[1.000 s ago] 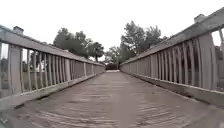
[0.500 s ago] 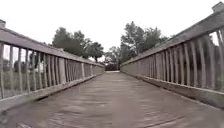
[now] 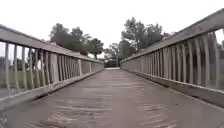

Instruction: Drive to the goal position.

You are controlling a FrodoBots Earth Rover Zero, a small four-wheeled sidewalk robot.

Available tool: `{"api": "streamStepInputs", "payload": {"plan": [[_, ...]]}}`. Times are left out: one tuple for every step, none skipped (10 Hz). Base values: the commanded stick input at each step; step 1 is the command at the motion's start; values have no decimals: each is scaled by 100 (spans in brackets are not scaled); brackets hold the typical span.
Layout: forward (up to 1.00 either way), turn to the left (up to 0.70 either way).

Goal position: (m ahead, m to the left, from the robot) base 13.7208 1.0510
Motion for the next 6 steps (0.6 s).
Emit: {"api": "streamStepInputs", "payload": {"plan": [[70,0],[70,0],[70,0],[70,0],[70,0],[70,0]]}}
